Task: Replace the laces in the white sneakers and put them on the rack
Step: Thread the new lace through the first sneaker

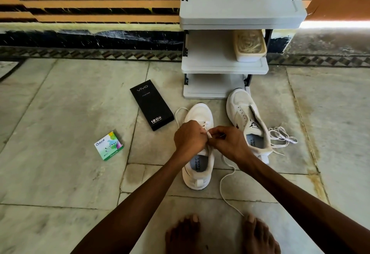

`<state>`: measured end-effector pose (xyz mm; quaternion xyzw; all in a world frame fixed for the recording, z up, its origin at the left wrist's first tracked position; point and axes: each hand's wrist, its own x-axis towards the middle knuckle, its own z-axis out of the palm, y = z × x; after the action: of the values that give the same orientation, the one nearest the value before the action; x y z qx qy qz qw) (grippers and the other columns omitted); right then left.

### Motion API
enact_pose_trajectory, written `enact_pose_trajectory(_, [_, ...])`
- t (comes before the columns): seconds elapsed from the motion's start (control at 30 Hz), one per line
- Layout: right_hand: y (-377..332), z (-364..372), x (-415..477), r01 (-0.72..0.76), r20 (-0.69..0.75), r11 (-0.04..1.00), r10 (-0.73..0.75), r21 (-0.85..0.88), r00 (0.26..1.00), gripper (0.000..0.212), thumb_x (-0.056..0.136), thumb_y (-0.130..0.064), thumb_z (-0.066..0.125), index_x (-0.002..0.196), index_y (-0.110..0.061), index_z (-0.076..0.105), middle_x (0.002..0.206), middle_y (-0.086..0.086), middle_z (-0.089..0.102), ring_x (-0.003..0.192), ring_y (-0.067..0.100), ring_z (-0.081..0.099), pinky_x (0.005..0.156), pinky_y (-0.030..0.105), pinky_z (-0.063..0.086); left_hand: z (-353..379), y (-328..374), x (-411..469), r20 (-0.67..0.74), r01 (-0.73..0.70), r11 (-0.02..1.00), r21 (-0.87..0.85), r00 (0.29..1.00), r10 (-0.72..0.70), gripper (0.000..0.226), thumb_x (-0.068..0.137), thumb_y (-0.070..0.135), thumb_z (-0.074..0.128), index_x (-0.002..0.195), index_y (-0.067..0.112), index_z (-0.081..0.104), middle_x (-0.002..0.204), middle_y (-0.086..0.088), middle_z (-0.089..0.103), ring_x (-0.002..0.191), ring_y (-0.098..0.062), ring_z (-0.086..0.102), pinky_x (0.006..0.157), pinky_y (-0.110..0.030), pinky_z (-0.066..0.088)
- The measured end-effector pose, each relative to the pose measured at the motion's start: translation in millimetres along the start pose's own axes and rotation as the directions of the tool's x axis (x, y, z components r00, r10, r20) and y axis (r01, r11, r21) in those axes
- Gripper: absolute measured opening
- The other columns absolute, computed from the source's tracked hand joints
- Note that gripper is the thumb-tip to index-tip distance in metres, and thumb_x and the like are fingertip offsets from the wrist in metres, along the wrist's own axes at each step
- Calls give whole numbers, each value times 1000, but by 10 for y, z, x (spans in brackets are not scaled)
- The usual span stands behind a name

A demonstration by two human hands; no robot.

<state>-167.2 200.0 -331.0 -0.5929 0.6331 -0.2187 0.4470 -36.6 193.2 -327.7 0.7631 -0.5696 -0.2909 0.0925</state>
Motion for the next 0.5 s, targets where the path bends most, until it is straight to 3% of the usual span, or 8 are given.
enact_pose_trajectory(0.07, [17, -13, -25, 6, 22, 998, -7, 66, 1000, 12, 84, -14, 68, 92, -19, 75, 80, -7, 72, 75, 4, 67, 74, 19, 53, -27, -13, 19, 116, 120, 961, -248, 989, -94, 19, 90, 24, 62, 100, 13, 74, 99, -7, 72, 94, -25, 67, 85, -36, 55])
enact_pose_trajectory(0.17, [44, -43, -67, 42, 30, 991, -47, 129, 998, 16, 93, -13, 61, 99, -14, 76, 87, -1, 74, 81, 16, 71, 81, 32, 58, -108, 2, -12, 323, 326, 766, -553, 932, -164, 24, 83, 11, 65, 106, 4, 69, 97, -15, 70, 93, -29, 67, 87, -40, 57])
enact_pose_trajectory(0.27, [75, -38, -65, 96, 38, 989, -101, 109, 994, 17, 94, -8, 61, 102, -13, 75, 86, -4, 73, 78, 14, 71, 77, 29, 59, -169, -8, -34, 422, 394, 709, -585, 894, -149, 32, 72, 14, 64, 102, 3, 69, 92, -14, 70, 88, -28, 67, 79, -37, 58])
enact_pose_trajectory(0.4, [122, 21, -41, 53, -20, 989, -51, 137, 999, 16, 88, -1, 67, 99, -8, 75, 85, 4, 75, 76, 17, 72, 74, 28, 60, -152, -12, -37, 426, 377, 707, -598, 897, -117, 24, 72, 13, 67, 92, 3, 74, 95, -17, 74, 95, -30, 69, 90, -45, 56])
enact_pose_trajectory(0.5, [133, 28, -17, 55, -47, 984, -47, 170, 998, 13, 83, 1, 71, 94, -6, 75, 82, 7, 75, 72, 16, 73, 70, 25, 60, -88, -16, -26, 395, 319, 753, -575, 915, -86, 24, 75, 13, 74, 96, 2, 73, 96, -17, 73, 95, -29, 69, 92, -45, 55])
